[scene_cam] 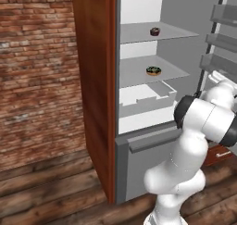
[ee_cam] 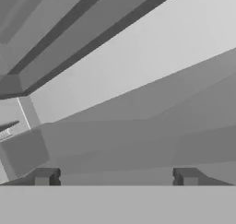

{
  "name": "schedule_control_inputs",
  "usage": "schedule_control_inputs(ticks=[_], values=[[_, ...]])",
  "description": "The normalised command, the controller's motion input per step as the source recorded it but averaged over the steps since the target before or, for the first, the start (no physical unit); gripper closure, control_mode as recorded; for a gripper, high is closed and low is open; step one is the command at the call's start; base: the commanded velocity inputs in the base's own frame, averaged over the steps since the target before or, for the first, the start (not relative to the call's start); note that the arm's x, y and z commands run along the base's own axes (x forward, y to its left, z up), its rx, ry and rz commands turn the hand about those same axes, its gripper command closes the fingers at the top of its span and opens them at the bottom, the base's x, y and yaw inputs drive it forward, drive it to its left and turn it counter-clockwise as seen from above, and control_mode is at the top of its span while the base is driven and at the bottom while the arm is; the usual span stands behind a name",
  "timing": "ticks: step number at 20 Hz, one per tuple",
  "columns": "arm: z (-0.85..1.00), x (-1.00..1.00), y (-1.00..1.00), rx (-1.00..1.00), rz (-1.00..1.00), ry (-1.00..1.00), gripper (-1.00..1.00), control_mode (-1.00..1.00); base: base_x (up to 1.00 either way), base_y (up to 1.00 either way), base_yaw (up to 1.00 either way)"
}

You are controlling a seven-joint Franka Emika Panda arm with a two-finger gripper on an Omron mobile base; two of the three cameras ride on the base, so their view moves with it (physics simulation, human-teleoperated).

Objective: Take the cupcake and donut from the fridge and place them on the empty tray on the dining counter.

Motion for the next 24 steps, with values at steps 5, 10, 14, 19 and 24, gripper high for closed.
schedule_control_inputs(ticks=[5, 10, 14, 19, 24], values=[[-0.03, 0.40, -0.68, 0.08, 0.05, -0.05, -1.00, -1.00, 0.00, 0.00, 0.00], [0.61, -0.64, 0.79, -0.09, 0.19, 0.02, -1.00, -1.00, 0.00, 0.00, 0.00], [1.00, -0.63, 1.00, -0.18, 0.41, 0.55, -1.00, -1.00, 0.00, 0.00, 0.00], [1.00, -0.37, 0.40, -0.11, 0.32, 0.45, -1.00, -1.00, 0.00, 0.00, 0.00], [0.48, -0.15, 0.59, 0.00, 0.22, 0.41, -1.00, -1.00, 0.00, 0.00, 0.00]])
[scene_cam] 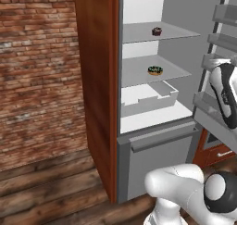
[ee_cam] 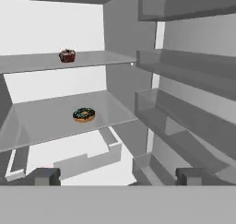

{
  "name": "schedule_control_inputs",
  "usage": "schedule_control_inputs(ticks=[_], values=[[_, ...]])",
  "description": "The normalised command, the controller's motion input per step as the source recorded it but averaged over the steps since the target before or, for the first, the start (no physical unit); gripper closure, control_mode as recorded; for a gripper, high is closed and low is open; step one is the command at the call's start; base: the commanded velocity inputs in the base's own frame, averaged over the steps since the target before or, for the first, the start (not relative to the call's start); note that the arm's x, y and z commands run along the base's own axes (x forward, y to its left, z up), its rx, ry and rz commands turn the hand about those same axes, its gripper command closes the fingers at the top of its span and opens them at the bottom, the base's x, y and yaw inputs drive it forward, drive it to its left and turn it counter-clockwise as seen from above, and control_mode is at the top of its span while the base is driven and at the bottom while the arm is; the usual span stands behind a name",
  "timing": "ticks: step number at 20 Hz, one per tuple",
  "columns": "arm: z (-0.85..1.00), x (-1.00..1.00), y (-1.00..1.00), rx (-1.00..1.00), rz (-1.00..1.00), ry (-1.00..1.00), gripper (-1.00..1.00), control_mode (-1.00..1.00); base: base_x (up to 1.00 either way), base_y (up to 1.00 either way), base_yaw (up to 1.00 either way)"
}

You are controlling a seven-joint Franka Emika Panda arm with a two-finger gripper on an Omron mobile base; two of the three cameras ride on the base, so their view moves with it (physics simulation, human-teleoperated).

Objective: Take the cupcake and donut from the fridge and place them on the empty tray on the dining counter.

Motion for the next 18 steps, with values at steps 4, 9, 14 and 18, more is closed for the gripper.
schedule_control_inputs(ticks=[4, 9, 14, 18], values=[[0.00, -0.25, 0.87, 0.06, 0.01, 0.17, -1.00, -1.00, 0.00, 0.00, 0.00], [0.00, -0.29, 0.69, 0.06, 0.05, 0.06, -1.00, -1.00, 0.00, 0.00, 0.00], [0.00, -0.83, 0.72, 0.00, 0.03, 0.03, -1.00, -1.00, 0.00, 0.00, 0.00], [0.00, -0.92, 0.65, 0.00, 0.00, 0.00, -1.00, -1.00, 0.00, 0.00, 0.00]])
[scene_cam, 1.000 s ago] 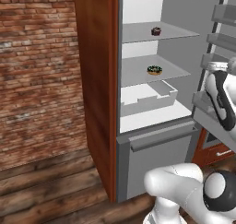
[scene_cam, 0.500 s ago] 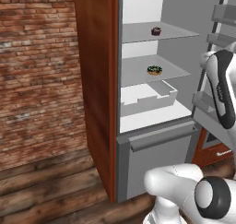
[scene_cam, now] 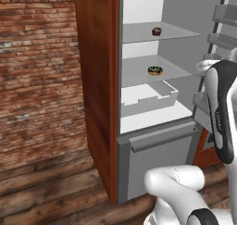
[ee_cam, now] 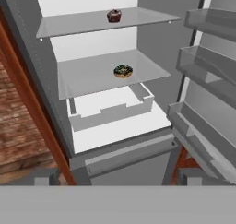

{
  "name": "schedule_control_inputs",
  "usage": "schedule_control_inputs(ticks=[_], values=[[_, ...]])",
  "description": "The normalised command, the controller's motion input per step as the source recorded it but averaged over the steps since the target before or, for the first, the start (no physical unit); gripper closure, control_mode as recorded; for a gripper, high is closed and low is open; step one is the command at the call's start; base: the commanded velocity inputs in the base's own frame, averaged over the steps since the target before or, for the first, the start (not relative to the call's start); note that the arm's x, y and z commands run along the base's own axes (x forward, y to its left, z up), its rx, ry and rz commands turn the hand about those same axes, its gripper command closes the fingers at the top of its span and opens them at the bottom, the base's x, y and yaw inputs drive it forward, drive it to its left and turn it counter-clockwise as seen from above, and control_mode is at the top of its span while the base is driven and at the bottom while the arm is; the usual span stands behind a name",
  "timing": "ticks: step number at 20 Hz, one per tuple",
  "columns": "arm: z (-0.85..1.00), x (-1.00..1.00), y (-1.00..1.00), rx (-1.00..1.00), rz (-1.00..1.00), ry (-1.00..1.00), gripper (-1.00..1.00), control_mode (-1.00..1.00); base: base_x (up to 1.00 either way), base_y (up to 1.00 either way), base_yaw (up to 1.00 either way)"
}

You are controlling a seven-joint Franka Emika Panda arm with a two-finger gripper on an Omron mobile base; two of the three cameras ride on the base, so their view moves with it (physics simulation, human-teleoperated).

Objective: Take the cupcake and donut from the fridge and place them on the empty tray on the dining counter.

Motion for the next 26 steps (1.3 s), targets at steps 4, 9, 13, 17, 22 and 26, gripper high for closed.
schedule_control_inputs(ticks=[4, 9, 13, 17, 22, 26], values=[[0.05, -0.75, 0.10, -0.02, 0.00, 0.00, -1.00, 1.00, 0.00, -0.04, 0.00], [0.00, 0.00, 0.00, 0.00, 0.00, 0.00, -1.00, 1.00, 0.88, -0.92, 0.07], [0.00, 0.00, 0.00, 0.00, 0.00, 0.00, -1.00, 1.00, 1.00, 0.27, 0.12], [0.00, 0.00, 0.00, 0.00, 0.00, 0.00, -1.00, 1.00, 1.00, 0.56, 0.18], [0.00, 0.00, 0.00, 0.00, 0.00, 0.00, -1.00, 1.00, 0.97, -0.72, 0.41], [0.00, 0.00, 0.00, 0.00, 0.00, 0.00, -1.00, 1.00, 0.98, -0.58, 0.34]])
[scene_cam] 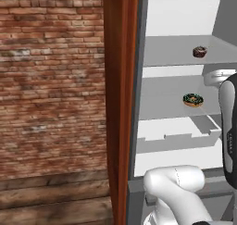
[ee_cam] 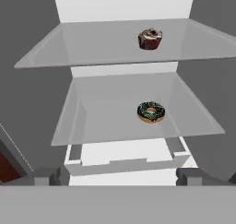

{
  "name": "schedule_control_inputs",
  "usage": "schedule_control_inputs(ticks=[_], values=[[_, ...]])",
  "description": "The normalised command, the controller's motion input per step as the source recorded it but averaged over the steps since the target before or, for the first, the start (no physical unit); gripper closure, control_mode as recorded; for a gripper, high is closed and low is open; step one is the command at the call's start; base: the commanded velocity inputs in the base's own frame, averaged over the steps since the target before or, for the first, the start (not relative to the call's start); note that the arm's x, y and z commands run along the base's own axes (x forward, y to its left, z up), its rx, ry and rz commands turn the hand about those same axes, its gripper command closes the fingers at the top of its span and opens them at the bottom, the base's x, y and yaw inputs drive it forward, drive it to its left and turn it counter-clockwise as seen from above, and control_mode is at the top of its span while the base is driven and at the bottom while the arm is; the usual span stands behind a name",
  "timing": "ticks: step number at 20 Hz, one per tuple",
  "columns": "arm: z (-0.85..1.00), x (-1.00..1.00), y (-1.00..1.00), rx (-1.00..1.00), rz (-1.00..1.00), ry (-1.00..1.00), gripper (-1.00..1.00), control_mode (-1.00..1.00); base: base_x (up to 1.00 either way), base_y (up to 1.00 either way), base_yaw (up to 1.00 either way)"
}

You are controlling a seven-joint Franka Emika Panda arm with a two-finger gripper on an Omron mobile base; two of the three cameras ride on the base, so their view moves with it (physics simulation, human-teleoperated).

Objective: Take the cupcake and donut from the fridge and place them on the empty tray on the dining counter.

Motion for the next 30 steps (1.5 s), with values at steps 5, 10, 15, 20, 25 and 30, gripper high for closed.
schedule_control_inputs(ticks=[5, 10, 15, 20, 25, 30], values=[[0.00, 0.00, 0.00, 0.00, 0.00, 0.00, -1.00, 1.00, 0.60, -0.92, -0.30], [0.00, 0.00, 0.00, 0.00, 0.00, 0.00, -1.00, 1.00, 0.71, -0.44, -0.40], [0.00, 0.00, 0.00, 0.00, 0.00, 0.00, -1.00, 1.00, 1.00, 0.07, -0.22], [0.09, 0.60, 0.00, -0.05, -0.07, 0.00, -1.00, -1.00, 0.40, 0.00, -0.10], [0.34, 0.84, 0.01, -0.04, 0.01, -0.01, -1.00, -1.00, 0.00, 0.00, 0.00], [0.12, 0.68, -0.11, 0.00, 0.13, 0.00, -1.00, -1.00, 0.00, 0.00, 0.00]])
